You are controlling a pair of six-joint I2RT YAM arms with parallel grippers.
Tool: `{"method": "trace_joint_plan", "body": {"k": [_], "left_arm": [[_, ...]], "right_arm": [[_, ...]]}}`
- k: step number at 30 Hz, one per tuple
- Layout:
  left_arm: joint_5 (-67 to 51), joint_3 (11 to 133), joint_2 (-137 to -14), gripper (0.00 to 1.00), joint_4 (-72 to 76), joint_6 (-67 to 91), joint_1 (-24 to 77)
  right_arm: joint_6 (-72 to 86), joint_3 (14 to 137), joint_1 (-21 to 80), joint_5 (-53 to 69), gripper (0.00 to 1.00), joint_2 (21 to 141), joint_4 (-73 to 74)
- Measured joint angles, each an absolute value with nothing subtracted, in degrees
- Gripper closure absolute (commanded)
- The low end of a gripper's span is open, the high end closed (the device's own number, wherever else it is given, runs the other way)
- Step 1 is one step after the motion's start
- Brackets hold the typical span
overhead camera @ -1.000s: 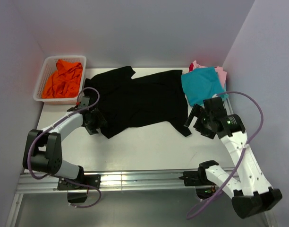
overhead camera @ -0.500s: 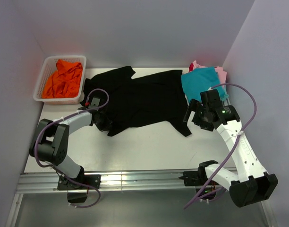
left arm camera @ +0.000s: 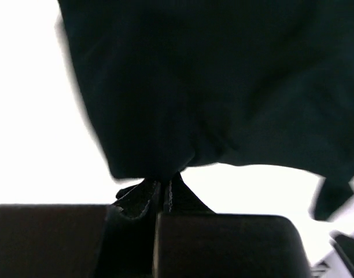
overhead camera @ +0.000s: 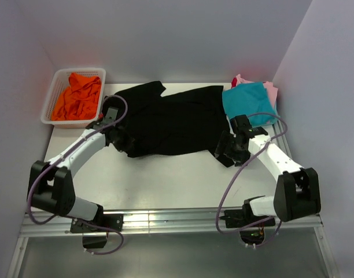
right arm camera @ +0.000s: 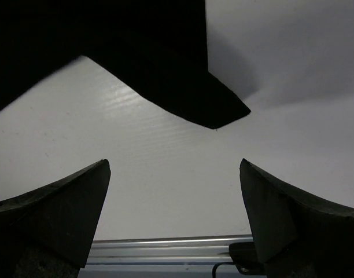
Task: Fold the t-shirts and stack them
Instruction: Flatten out the tshirt
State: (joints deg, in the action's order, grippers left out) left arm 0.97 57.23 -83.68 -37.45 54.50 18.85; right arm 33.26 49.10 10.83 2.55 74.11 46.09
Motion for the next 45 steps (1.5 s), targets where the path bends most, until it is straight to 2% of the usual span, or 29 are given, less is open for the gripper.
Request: {"method": "trace_joint_plan", "body": {"k": [7, 12, 22, 30, 37, 45], "left_arm": [[2.52, 63.13, -75.61, 1.00, -44.66, 55.44, 18.85], [3.60, 63.13, -68.79, 1.00, -50.52, 56.51, 18.85], [5.34, 63.66, -63.29, 1.00, -58.48, 58.41, 18.85], [5.26, 60.29, -62.59, 1.00, -59.13, 59.29, 18.85], [5.23, 60.16, -62.85, 1.00, -59.22, 59.24, 18.85], [5.45, 60.16, -62.85, 1.00, -60.88, 58.94, 18.85]], "right_arm": [[34.46, 53.06, 10.81, 3.05, 0.00, 80.44, 42.22], [35.20, 53.15, 10.81, 3.92, 0.00, 80.53, 41.60], [37.47, 48.73, 11.38, 6.17, 0.00, 76.25, 42.44], [41.60, 42.24, 16.82, 8.51, 0.00, 72.05, 43.42], [44.93, 37.91, 17.02, 8.14, 0.00, 66.81, 44.29], [47.09, 37.87, 17.02, 6.15, 0.00, 69.45, 42.46]]}}
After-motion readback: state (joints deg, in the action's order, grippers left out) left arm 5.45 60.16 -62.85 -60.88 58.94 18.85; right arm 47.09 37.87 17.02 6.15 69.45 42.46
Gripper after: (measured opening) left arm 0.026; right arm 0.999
